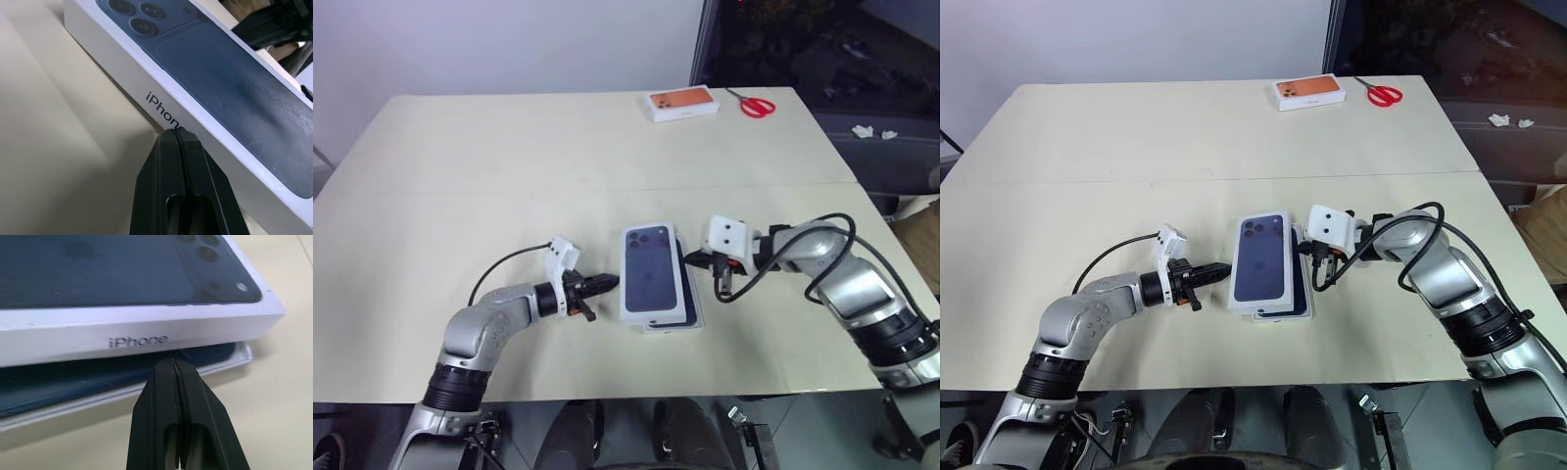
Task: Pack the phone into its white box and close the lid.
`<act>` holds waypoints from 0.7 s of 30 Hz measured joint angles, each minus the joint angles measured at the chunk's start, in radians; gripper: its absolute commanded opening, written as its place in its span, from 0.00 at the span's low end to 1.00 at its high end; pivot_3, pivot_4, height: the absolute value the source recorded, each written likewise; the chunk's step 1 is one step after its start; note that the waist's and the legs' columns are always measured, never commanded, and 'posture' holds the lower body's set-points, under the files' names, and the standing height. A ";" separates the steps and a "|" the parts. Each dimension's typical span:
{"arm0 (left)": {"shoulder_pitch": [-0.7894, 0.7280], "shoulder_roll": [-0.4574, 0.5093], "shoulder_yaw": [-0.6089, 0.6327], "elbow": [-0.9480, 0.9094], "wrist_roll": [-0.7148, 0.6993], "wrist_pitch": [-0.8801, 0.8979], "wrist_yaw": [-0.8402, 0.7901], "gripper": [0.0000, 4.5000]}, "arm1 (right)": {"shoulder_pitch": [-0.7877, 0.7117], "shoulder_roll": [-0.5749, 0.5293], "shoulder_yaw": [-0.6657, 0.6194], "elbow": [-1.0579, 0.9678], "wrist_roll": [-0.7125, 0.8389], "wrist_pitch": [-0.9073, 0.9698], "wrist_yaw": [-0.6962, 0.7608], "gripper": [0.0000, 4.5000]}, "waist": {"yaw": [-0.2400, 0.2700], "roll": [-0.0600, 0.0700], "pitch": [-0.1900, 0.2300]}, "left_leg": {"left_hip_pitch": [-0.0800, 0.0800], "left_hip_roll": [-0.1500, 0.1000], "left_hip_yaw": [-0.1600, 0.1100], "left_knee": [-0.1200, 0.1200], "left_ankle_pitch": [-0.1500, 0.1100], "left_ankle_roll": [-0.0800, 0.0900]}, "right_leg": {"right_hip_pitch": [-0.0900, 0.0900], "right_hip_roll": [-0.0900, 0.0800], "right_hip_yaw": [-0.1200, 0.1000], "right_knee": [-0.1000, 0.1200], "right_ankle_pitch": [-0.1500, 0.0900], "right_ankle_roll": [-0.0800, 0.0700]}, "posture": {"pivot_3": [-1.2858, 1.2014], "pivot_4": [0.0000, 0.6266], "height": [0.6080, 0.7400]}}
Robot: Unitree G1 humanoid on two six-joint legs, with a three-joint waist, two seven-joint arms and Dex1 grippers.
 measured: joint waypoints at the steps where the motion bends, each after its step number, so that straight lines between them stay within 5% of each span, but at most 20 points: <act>1: 0.000 -0.001 0.000 -0.004 -0.001 0.002 0.001 0.00 | 0.000 0.001 0.000 -0.011 -0.001 0.005 -0.001 0.01 | 0.000 0.000 0.000 | 0.000 0.000 0.000 0.000 0.000 0.000 | 0.000 0.000 0.000 0.000 0.000 0.000 | 0.52 0.24 1.00; 21: -0.001 -0.002 -0.009 -0.074 -0.022 0.068 -0.011 0.00 | 0.073 -0.054 -0.028 -0.111 -0.029 0.059 0.052 0.01 | 0.001 0.000 0.000 | 0.000 0.000 0.000 0.000 0.000 0.000 | 0.000 0.000 0.000 0.000 0.000 0.000 | 0.52 0.24 1.00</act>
